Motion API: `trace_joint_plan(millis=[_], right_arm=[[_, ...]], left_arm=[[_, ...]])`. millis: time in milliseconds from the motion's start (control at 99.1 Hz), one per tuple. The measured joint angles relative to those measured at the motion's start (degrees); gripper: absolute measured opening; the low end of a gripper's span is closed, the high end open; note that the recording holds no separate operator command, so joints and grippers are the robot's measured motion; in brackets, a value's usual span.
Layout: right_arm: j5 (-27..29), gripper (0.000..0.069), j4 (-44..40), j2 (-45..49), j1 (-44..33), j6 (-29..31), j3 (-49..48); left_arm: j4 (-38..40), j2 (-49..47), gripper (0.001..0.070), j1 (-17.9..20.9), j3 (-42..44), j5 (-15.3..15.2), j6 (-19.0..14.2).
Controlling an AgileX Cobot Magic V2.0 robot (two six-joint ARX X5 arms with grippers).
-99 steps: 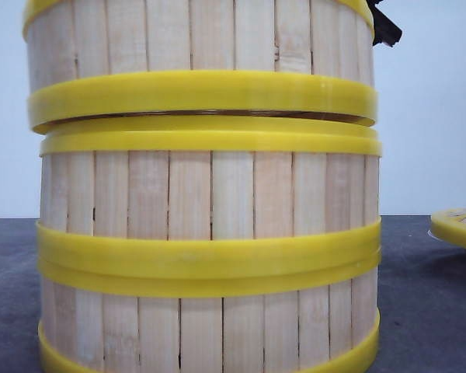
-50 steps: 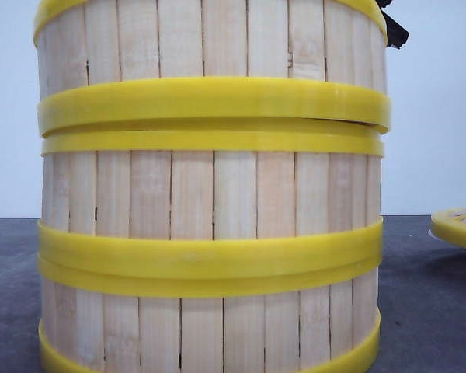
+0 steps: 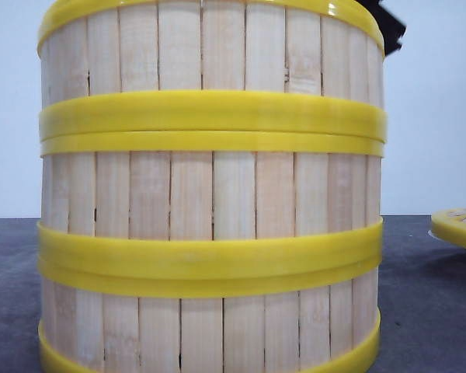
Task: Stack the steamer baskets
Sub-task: 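Lower the basket onto the stack top and open the right gripper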
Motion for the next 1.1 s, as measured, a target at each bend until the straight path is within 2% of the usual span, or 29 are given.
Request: trace_joint_plan(millis=[192,343,545,767,1100], right_arm=[[7.4,0.0414,0.8,-9.2,-1.7,1.0,0.0],[10.7,0.0414,-1.8,-13.2,-7.1,2.5,0.0],[10.7,0.0414,-11.0,-12.6,-19.5,3.0,0.0],[6.3,0.0414,-13.2,-7.2,-30.6,3.1,0.0],[5.0,0.0414,-12.7,0.3,-34.8,3.1,-5.0]], left_arm=[[0.0,0.0,0.0297,0.0,0.0,0.0,0.2],[0.0,0.0,0.0297,0.0,0.0,0.0,0.4],[0.0,0.0,0.0297,0.0,0.0,0.0,0.5],[0.0,0.0,0.0297,0.0,0.0,0.0,1.3],[0.0,0.0,0.0297,0.0,0.0,0.0,2.3]])
